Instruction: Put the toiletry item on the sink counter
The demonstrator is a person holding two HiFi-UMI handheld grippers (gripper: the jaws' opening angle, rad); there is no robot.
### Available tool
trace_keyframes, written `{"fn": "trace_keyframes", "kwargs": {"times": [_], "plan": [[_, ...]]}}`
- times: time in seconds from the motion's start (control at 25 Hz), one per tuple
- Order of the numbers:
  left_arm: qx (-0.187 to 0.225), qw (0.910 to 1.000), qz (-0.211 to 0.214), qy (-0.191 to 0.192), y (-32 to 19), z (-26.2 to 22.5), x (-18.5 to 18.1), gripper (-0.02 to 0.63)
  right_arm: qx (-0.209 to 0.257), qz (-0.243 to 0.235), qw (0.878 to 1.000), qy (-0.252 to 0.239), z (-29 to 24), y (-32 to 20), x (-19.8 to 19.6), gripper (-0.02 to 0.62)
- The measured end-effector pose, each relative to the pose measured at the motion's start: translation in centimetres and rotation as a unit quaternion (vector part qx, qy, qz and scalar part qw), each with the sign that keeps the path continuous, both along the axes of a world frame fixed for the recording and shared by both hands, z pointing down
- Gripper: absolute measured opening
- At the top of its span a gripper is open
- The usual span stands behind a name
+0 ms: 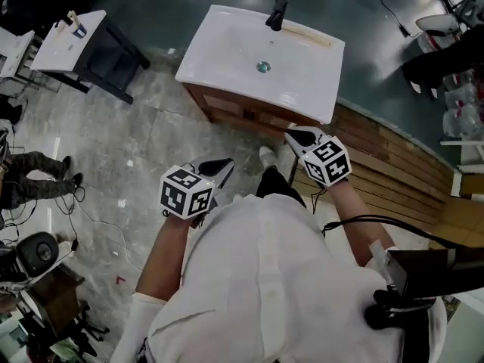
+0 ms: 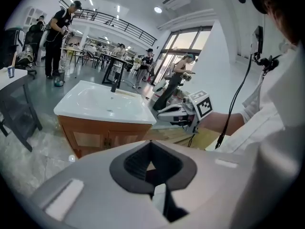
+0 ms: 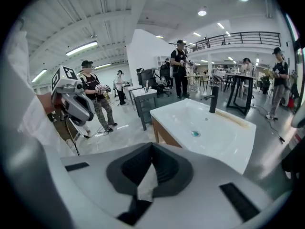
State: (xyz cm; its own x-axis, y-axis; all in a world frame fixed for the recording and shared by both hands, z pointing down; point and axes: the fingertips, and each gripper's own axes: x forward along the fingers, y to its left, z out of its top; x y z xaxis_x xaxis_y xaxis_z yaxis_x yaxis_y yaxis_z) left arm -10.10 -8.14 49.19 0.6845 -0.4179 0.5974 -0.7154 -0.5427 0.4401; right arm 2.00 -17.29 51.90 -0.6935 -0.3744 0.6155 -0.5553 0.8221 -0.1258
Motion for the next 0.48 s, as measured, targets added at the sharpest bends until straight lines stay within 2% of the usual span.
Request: {"fn": "trace_keyframes", "kwargs": {"times": [0.2, 0.48], "plan": [[-0.003, 0.9998, 0.016, 0.005, 2.9, 0.6, 1.3, 0.006, -0.014, 0.020, 1.000, -0.006, 0.2, 5.2, 0.6, 0.005], [-0.002, 0.9991, 0.043, -0.001, 4.6, 0.8, 2.6, 0.006, -0.020, 0.009, 1.000, -0.006, -0.1, 9.4, -0.2, 0.005]]}}
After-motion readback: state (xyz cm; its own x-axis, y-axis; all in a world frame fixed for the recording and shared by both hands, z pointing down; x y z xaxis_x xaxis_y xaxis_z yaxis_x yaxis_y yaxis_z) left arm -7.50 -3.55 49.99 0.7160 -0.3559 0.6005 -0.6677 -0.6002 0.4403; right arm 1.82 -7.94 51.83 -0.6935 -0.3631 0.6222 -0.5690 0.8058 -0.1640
